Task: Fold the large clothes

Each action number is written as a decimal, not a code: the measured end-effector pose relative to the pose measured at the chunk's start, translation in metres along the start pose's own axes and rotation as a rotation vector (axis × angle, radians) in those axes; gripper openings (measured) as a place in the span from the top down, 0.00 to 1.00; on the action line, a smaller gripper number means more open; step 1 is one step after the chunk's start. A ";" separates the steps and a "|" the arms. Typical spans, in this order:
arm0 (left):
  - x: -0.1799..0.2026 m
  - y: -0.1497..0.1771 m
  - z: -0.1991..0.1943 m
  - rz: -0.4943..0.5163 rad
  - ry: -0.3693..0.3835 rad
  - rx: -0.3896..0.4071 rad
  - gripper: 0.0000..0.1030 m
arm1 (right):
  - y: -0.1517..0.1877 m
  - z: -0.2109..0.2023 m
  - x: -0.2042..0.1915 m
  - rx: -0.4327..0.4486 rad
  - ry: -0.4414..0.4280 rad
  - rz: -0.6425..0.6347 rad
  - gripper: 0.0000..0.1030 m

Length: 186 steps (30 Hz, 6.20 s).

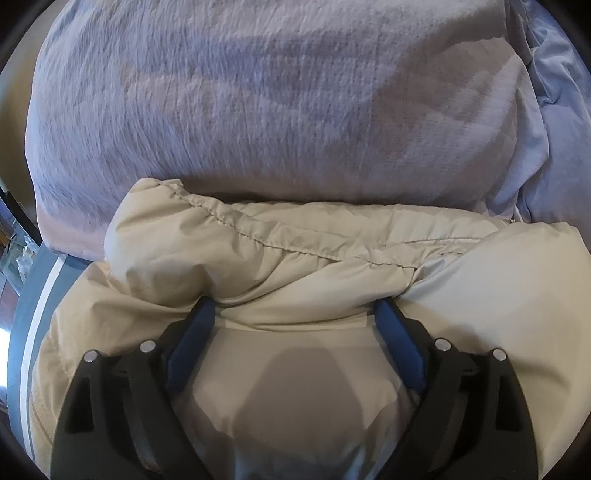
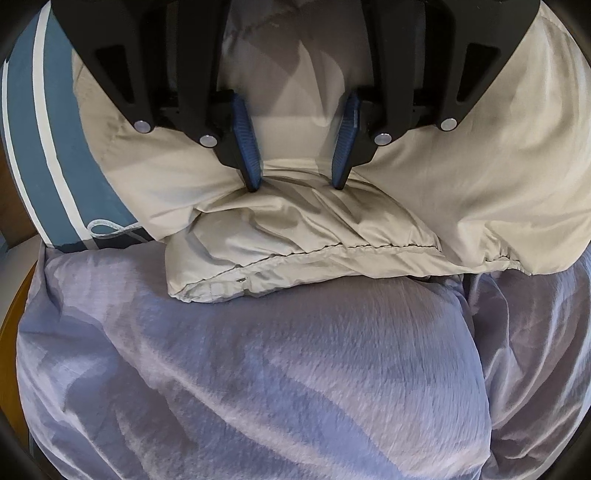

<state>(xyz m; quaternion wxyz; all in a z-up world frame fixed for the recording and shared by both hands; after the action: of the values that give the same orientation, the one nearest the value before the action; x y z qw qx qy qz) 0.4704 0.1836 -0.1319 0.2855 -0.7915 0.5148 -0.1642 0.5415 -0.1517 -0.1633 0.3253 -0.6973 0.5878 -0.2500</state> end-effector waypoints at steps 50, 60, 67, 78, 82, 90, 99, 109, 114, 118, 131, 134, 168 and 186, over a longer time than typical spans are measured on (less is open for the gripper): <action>-0.139 0.118 -0.100 -0.524 0.086 -0.195 0.15 | 0.078 -0.084 0.108 -0.266 -0.153 0.506 0.26; -0.136 0.115 -0.089 -0.548 0.107 -0.205 0.19 | 0.086 -0.078 0.109 -0.283 -0.192 0.561 0.26; -0.130 0.110 -0.088 -0.550 0.142 -0.181 0.45 | 0.084 -0.085 0.099 -0.251 -0.184 0.521 0.48; -0.129 0.107 -0.113 -0.521 0.161 -0.106 0.71 | 0.081 -0.109 0.087 -0.187 -0.165 0.422 0.75; -0.138 0.117 -0.126 -0.527 0.176 -0.094 0.72 | 0.087 -0.121 0.081 -0.185 -0.172 0.396 0.76; -0.171 0.156 -0.160 -0.549 0.207 -0.092 0.72 | 0.123 -0.150 0.072 -0.205 -0.213 0.361 0.76; -0.207 0.202 -0.192 -0.556 0.215 -0.113 0.71 | 0.170 -0.191 0.058 -0.227 -0.253 0.370 0.76; -0.207 0.205 -0.190 -0.523 0.107 -0.139 0.39 | 0.154 -0.211 0.073 -0.145 -0.023 0.363 0.37; -0.214 0.202 -0.196 -0.489 0.038 -0.125 0.25 | 0.129 -0.212 0.077 -0.110 0.013 0.333 0.37; -0.216 0.191 -0.201 -0.443 -0.006 -0.113 0.21 | 0.103 -0.207 0.056 -0.085 -0.004 0.277 0.37; -0.212 0.130 -0.219 -0.369 -0.081 0.002 0.18 | 0.064 -0.182 -0.058 -0.106 -0.149 0.050 0.33; -0.181 0.109 -0.220 -0.296 -0.025 0.025 0.18 | 0.061 -0.178 -0.084 -0.111 -0.182 0.003 0.33; -0.005 0.101 -0.126 0.117 0.090 -0.051 0.16 | 0.075 -0.103 -0.144 -0.190 -0.114 -0.148 0.30; 0.004 0.095 -0.096 0.099 0.055 -0.053 0.08 | 0.077 -0.084 -0.145 -0.145 -0.092 -0.161 0.27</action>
<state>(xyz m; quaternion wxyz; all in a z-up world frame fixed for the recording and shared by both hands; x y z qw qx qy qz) 0.3507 0.1237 -0.1160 0.2579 -0.7676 0.5652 -0.1579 0.4025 -0.0301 -0.1607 0.2795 -0.7746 0.5310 -0.1996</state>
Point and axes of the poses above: each gripper's, at about its wrist camera, not at the fingertips, and z roughly the way its jaws point, x to its right, y to its underside, the point moved 2 cm from there along z, roughly the way its jaws point, and after that the axes turned 2 degrees about x, right-handed, at the moved point
